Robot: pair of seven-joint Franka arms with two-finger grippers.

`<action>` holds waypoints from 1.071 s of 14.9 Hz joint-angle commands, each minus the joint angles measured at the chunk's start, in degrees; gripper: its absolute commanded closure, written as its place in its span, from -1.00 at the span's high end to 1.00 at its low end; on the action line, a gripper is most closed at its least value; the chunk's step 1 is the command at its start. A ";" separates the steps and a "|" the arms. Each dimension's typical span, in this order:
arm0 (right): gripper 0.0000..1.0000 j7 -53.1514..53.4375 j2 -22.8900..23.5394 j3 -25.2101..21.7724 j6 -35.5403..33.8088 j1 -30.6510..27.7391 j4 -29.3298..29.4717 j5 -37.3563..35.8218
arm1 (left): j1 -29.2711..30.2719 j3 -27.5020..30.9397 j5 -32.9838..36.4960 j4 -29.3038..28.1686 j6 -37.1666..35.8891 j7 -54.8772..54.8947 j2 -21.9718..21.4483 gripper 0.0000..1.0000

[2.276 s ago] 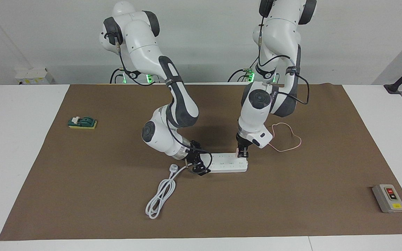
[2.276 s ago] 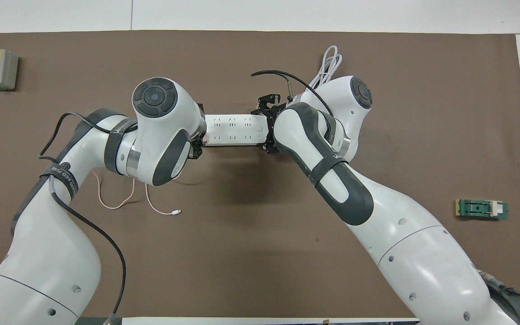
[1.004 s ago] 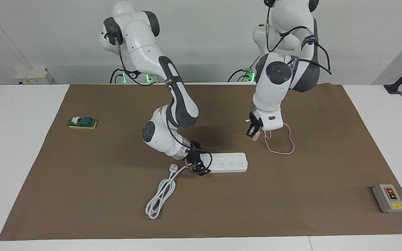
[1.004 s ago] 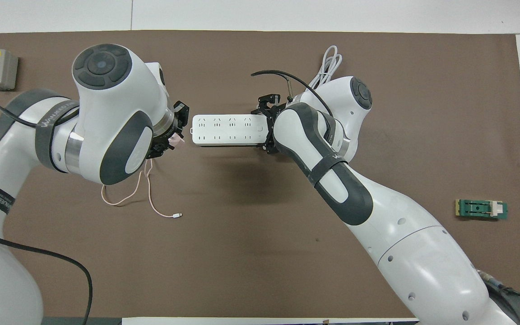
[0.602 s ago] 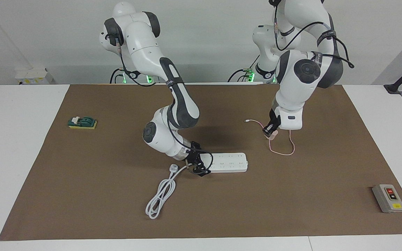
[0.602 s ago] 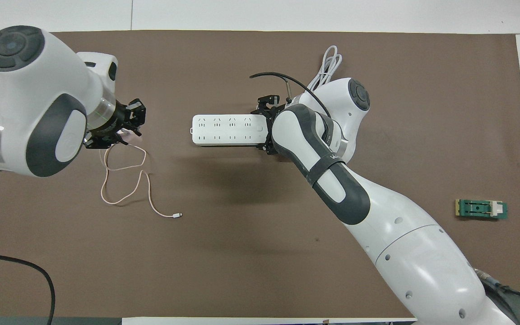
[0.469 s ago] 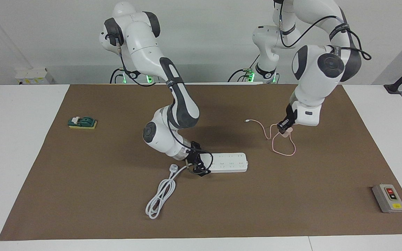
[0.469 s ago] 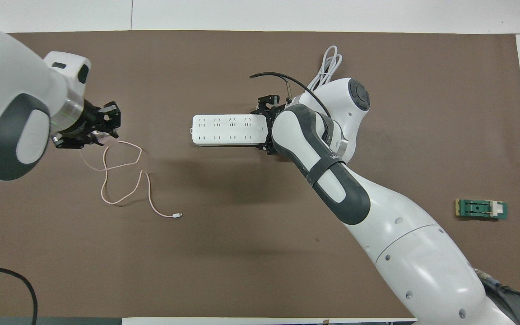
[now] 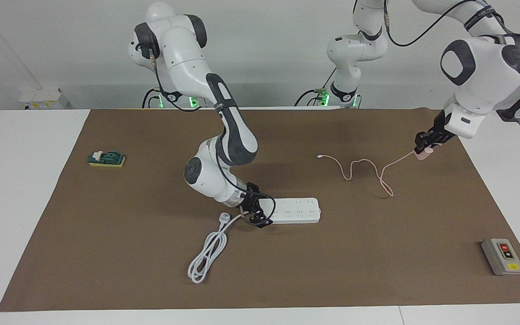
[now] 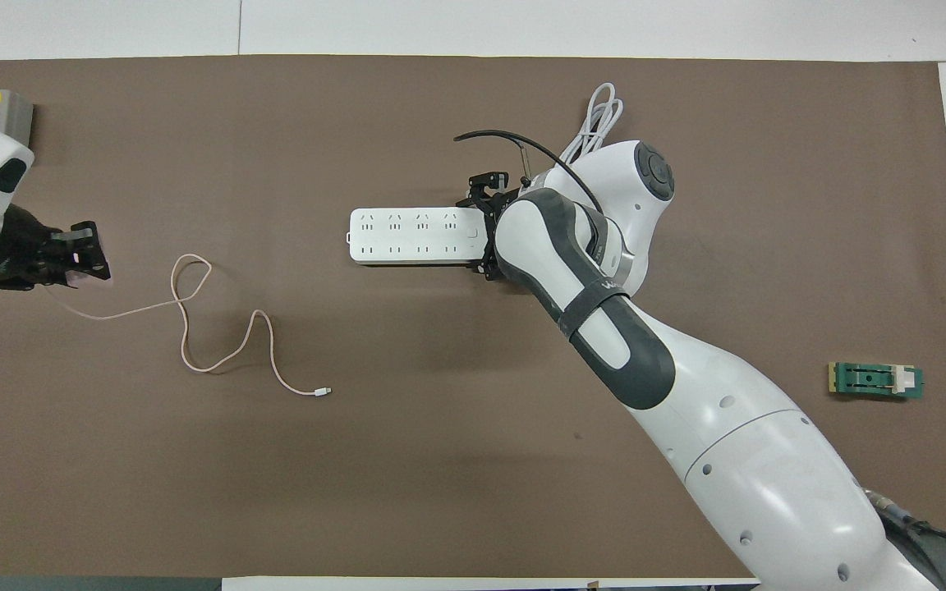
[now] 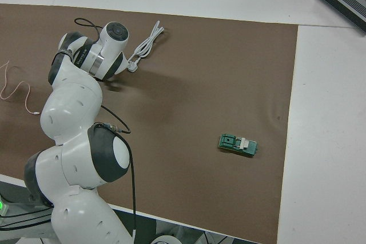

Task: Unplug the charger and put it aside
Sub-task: 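Pull the charger out of the strip with the left gripper, then lower the charger onto the mat while the right gripper releases the strip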

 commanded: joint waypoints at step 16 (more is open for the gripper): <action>1.00 -1.88 -15.55 -0.90 -9.04 -5.64 -6.98 -16.61 | 7.87 -0.42 -26.34 -31.30 15.63 36.64 -6.59 -1.00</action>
